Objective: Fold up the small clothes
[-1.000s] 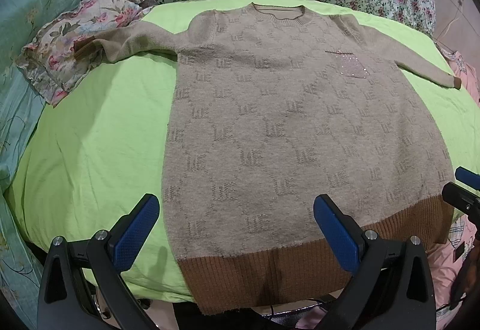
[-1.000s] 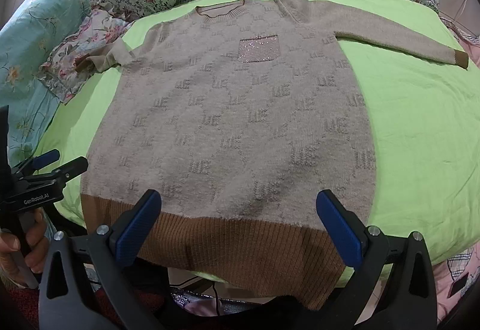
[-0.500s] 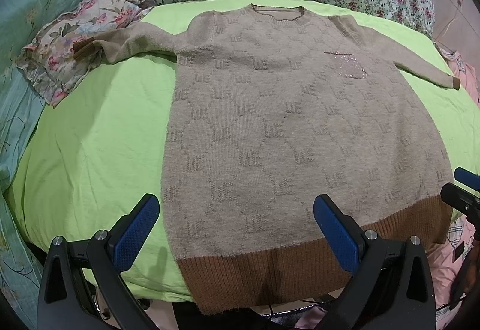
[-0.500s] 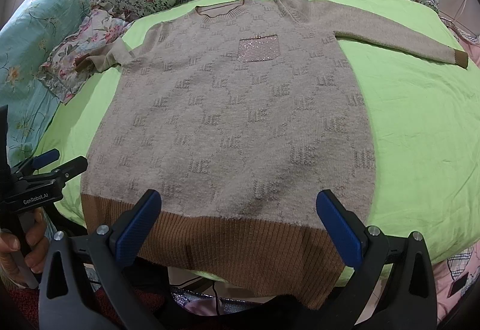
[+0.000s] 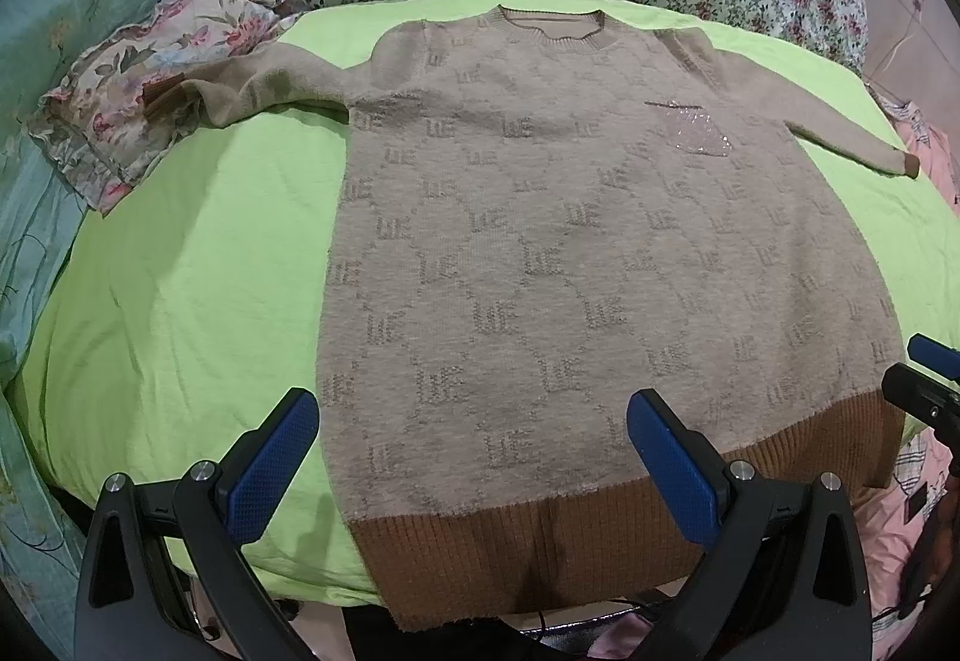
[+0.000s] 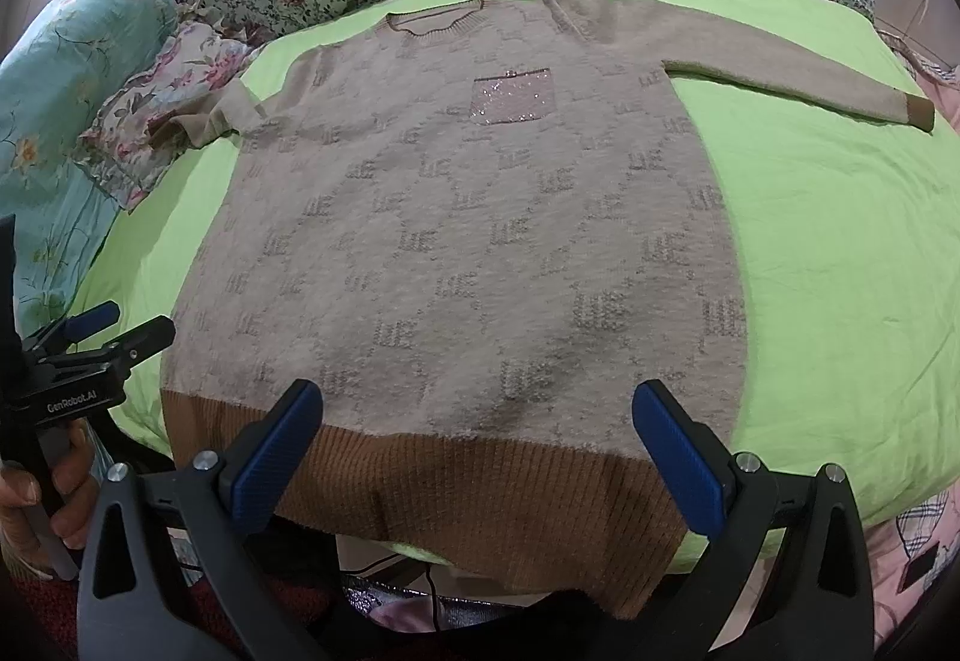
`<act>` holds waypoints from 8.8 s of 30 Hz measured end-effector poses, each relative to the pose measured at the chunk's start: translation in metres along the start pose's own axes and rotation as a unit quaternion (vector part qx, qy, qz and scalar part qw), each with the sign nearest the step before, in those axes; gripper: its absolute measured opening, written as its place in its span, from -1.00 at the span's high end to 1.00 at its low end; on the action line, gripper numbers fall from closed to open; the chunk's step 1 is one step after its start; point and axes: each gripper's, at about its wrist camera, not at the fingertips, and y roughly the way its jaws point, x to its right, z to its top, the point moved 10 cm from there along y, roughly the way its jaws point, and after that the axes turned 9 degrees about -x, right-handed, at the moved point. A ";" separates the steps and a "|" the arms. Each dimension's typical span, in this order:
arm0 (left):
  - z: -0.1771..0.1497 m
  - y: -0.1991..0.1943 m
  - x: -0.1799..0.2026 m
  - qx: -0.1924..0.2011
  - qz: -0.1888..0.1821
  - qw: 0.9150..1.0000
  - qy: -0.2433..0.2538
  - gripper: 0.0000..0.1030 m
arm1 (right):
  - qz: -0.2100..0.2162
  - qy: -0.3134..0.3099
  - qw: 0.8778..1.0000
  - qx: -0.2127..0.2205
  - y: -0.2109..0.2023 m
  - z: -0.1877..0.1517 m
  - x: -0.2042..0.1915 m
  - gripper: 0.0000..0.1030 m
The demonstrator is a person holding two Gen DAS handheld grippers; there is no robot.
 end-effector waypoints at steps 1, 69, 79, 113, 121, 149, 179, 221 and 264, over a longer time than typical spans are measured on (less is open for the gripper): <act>0.000 0.001 0.000 -0.005 0.000 1.000 0.001 -0.99 | 0.001 0.000 1.000 0.000 0.000 0.000 0.000 -1.00; 0.093 0.108 0.048 -0.086 -0.012 0.996 0.015 -0.99 | 0.083 0.272 0.950 0.129 -0.020 0.252 0.312 0.73; 0.098 0.091 -0.003 -0.048 -0.062 0.996 -0.032 -0.99 | 0.267 0.147 0.952 0.016 0.077 0.274 0.014 0.73; 0.248 0.164 0.024 0.003 -0.217 0.973 -0.080 0.88 | 0.267 0.198 0.943 0.033 0.092 0.193 0.009 -0.23; 0.241 0.173 -0.037 0.040 -0.168 0.981 -0.090 0.88 | 0.184 0.181 0.964 0.063 0.080 0.201 0.055 -0.23; 0.239 0.187 -0.006 0.014 -0.197 0.978 -0.064 0.60 | 0.021 0.149 0.987 0.054 0.110 0.283 0.168 0.84; 0.287 0.160 -0.294 0.070 -0.143 0.937 -0.310 -0.61 | 0.147 0.047 0.987 -0.041 0.118 0.163 -0.024 -0.32; 0.357 0.038 -0.128 0.186 -0.227 0.945 -0.145 0.94 | 0.179 0.112 0.977 -0.022 0.086 0.137 -0.014 -0.37; 0.183 0.189 -0.139 -0.015 -0.122 0.977 -0.176 -0.42 | -0.071 -0.199 0.977 0.037 0.153 0.241 -0.050 -0.43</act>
